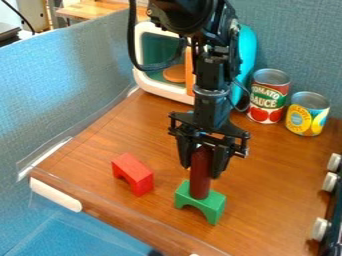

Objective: Take the brown object and put it on top of the blue cube

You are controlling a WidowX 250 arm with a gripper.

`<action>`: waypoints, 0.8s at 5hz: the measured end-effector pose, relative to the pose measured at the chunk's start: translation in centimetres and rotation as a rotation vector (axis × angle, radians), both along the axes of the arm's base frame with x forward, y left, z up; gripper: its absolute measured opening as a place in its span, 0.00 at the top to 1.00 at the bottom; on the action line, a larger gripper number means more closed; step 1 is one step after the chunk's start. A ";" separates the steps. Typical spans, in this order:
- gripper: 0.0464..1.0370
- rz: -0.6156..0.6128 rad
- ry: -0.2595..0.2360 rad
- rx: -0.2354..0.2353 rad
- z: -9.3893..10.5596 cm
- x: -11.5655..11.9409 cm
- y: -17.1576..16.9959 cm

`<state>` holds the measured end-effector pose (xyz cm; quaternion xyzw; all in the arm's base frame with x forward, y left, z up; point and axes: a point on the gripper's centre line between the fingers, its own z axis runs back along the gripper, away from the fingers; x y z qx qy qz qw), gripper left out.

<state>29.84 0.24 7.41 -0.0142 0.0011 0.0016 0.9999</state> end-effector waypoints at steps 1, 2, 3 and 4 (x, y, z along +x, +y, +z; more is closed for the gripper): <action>0.51 -0.014 0.005 -0.014 0.2 -0.6 -0.2; 0.51 -0.032 -0.011 -0.042 1.7 -1.3 0.0; 0.51 -0.048 -0.035 -0.092 4.8 -2.4 1.3; 0.51 -0.003 -0.098 -0.097 8.2 -2.7 4.2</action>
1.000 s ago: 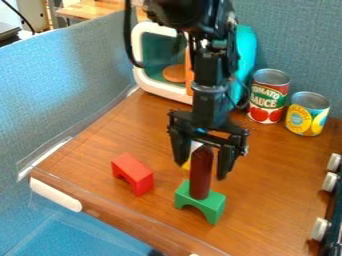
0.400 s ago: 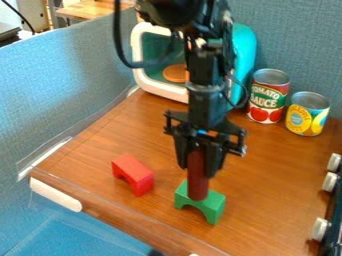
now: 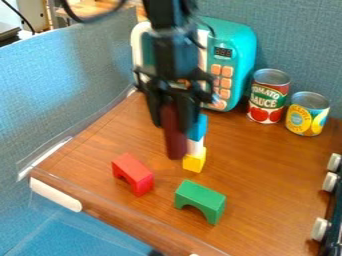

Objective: Take the brown object and put it on top of the blue cube

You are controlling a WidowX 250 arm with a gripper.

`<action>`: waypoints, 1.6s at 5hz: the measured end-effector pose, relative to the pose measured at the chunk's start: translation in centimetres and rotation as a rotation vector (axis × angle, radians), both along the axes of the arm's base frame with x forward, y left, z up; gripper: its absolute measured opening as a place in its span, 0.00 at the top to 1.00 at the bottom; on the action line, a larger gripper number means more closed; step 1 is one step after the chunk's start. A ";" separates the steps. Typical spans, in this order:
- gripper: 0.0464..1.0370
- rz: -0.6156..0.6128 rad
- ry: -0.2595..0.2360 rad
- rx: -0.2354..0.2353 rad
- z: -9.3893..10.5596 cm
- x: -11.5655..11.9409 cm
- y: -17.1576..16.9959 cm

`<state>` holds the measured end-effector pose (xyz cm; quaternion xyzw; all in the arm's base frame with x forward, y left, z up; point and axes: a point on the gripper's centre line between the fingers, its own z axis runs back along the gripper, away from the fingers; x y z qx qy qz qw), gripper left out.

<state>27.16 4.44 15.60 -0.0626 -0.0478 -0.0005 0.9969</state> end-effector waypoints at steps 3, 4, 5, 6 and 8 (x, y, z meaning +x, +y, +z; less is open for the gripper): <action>0.51 -0.012 -0.063 -0.031 2.1 2.7 1.8; 0.51 -0.037 -0.063 -0.016 2.1 3.9 1.4; 0.51 -0.062 -0.044 -0.002 1.5 5.6 0.9; 0.51 -0.078 -0.006 0.029 0.5 6.9 0.5; 0.51 -0.068 0.031 0.062 0.0 7.9 0.8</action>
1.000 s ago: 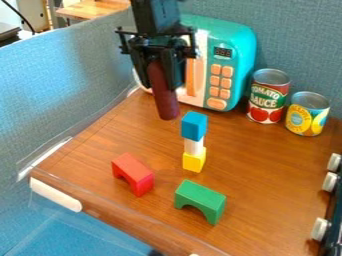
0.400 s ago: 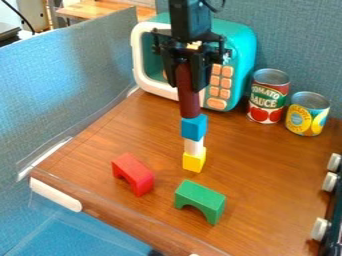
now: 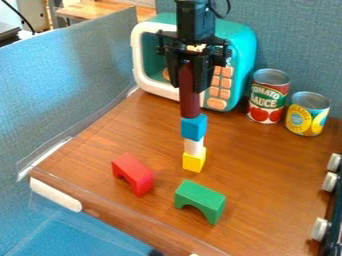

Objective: Take the brown object and put it on top of the blue cube

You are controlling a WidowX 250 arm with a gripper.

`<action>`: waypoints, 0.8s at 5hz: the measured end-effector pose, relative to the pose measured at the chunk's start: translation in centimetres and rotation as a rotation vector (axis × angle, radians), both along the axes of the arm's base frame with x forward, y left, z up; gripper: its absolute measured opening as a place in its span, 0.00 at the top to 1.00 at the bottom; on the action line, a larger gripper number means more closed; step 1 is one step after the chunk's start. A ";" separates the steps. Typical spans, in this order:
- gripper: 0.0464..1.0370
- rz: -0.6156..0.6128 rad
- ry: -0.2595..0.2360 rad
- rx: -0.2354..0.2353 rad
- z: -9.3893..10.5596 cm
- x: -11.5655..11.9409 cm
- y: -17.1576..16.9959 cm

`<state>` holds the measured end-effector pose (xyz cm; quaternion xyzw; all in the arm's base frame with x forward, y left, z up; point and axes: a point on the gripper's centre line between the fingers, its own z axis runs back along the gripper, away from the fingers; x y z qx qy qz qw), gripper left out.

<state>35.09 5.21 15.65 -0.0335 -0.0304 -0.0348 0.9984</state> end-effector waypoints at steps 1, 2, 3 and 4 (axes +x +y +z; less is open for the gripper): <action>0.51 -0.002 -0.015 0.003 0.5 0.4 0.0; 0.51 0.001 -0.003 0.000 0.0 0.5 0.0; 0.51 0.004 0.018 0.001 -0.5 0.9 0.2; 0.51 0.003 0.033 -0.002 -0.8 0.9 0.2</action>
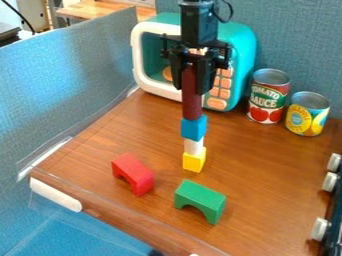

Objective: Take the brown object and put it on top of the blue cube

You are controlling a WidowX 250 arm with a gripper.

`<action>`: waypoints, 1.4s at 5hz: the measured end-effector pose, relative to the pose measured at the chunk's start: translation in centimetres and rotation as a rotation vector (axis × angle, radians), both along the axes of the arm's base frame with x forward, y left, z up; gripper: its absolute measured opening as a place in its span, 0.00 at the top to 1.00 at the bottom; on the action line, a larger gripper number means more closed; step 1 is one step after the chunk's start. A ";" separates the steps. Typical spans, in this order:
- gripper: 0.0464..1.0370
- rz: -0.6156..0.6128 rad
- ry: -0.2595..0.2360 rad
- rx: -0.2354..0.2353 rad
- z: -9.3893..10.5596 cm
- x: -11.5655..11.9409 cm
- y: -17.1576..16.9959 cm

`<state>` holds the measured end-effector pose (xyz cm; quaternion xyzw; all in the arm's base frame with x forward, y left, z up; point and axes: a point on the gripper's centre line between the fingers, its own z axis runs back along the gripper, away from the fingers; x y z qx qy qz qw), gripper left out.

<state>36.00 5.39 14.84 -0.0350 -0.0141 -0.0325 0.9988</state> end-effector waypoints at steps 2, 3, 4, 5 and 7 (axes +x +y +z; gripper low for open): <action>0.51 0.004 0.023 -0.001 -0.8 0.4 0.1; 0.51 0.010 0.024 0.005 -0.9 0.8 0.3; 0.51 0.010 0.028 0.004 -1.0 0.8 0.2; 0.51 0.013 0.025 0.004 -1.0 1.0 0.3; 0.15 0.022 0.026 0.004 -1.0 1.0 0.3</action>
